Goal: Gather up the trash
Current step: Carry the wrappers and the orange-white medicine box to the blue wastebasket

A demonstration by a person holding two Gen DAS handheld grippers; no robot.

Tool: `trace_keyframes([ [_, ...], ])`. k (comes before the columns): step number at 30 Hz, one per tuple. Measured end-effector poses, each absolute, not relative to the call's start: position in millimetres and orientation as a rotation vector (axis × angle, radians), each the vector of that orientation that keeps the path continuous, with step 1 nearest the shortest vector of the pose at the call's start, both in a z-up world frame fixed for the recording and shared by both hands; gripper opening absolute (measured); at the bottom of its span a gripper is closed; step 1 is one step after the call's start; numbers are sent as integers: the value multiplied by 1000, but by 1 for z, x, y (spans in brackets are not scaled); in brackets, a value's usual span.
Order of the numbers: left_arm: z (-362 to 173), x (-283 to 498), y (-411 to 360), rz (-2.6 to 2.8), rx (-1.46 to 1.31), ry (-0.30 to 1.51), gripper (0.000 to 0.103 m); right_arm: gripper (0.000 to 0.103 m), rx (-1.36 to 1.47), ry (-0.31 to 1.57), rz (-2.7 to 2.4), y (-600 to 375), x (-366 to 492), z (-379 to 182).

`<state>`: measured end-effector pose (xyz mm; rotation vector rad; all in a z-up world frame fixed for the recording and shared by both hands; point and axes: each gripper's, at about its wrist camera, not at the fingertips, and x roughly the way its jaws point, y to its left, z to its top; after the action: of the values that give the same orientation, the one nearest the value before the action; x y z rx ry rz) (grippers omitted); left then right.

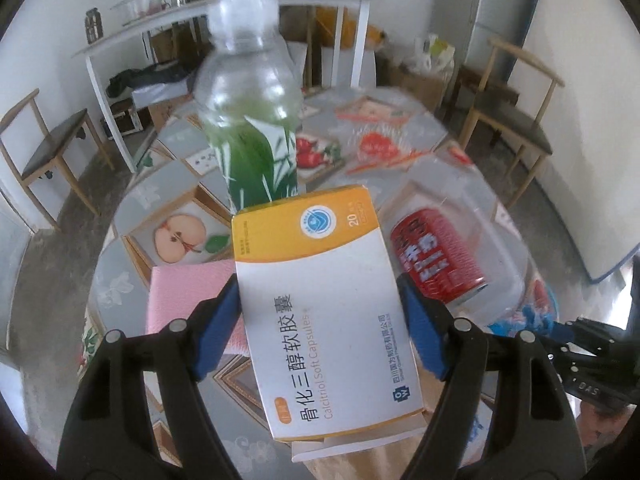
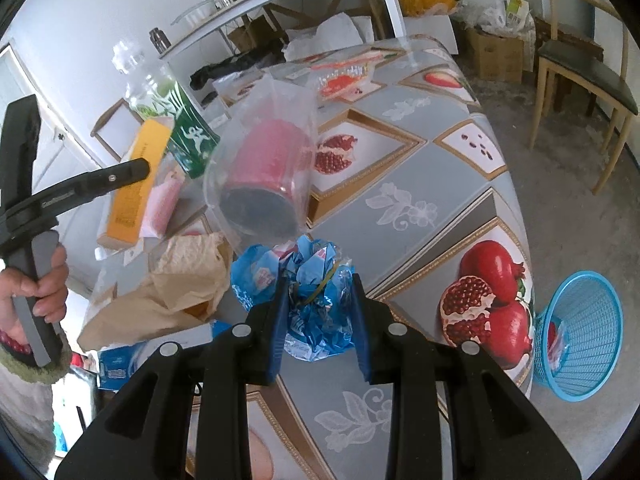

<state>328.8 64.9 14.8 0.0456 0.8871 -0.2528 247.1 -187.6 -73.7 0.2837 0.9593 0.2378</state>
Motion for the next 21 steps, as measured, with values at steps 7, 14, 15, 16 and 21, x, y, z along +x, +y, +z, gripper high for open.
trace_keyframes([
  [7,44,295,69,-267,10,810,73,28,285,926,249,-186,236,-55],
  [14,62,252,63,-288,-52,732,73,28,298,903,259,-193,221,-40],
  [15,64,247,62,-292,-64,725,73,28,301,900,258,-195,219,-37],
  [16,64,240,61,-299,-86,717,73,28,303,897,256,-197,216,-34],
  [21,56,219,47,-340,-170,721,73,28,320,889,238,-208,204,-25],
])
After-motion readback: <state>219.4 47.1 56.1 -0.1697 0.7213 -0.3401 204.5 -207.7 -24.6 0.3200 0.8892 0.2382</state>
